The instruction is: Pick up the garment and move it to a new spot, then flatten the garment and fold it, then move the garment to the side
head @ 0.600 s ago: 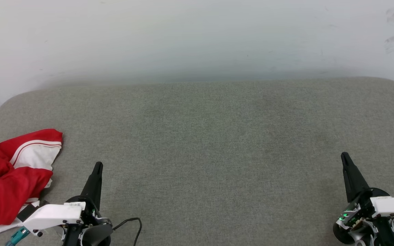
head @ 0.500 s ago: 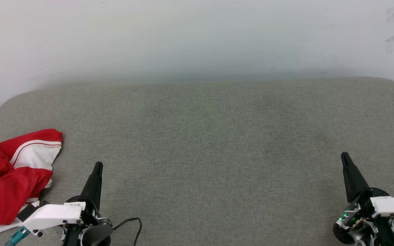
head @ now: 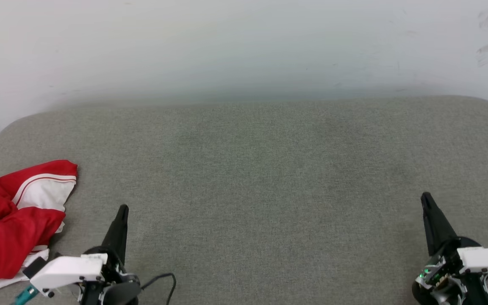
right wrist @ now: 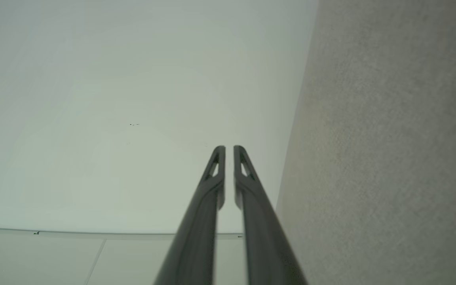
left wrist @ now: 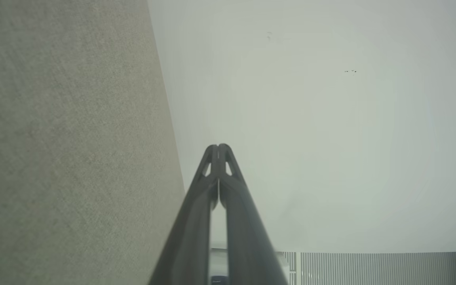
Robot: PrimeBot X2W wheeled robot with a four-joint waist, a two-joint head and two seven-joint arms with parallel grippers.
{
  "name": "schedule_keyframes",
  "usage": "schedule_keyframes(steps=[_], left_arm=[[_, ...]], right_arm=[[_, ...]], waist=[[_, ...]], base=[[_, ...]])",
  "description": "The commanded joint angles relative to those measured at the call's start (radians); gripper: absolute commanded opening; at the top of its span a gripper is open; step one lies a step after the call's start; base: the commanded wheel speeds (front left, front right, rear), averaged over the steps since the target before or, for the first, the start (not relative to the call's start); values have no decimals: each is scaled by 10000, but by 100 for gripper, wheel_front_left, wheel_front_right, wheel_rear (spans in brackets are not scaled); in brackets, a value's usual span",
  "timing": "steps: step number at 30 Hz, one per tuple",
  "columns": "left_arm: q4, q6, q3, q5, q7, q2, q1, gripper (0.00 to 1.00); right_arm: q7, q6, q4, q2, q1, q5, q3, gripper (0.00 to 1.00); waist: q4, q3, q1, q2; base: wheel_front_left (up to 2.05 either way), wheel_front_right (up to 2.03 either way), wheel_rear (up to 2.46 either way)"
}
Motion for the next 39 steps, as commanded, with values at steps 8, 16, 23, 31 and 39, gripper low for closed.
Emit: schedule_keyframes(steps=[8, 16, 23, 31, 39], left_arm=[[-166, 0, -416, 150, -372, -7, 39, 100], [-675, 0, -792, 372, -766, 28, 59, 100], [-1043, 0, -950, 868, -1071, 45, 98, 100], [-1273, 0, -1122, 2398, -1394, 98, 98, 100], [-1277, -1, -1130, 4625, -1689, 67, 138, 100]], right_arm=[[-355, 1, -189, 3, 180, -159, 234, 100], [-754, 2, -608, -36, 278, -464, 451, 100], [-1067, 2, -966, -146, 359, -1068, 613, 100], [-1390, 3, -1185, -195, 422, -2928, 643, 100], [-1662, 4, -1313, -89, 470, -4865, 663, 100]], waist=[[0, 6, 0, 0], [14, -4, 0, 0], [33, -13, 0, 0], [40, -25, 0, 0], [24, -54, 0, 0]], base=[[0, 0, 0], [0, 0, 0], [0, 0, 0], [0, 0, 0], [0, 0, 0]])
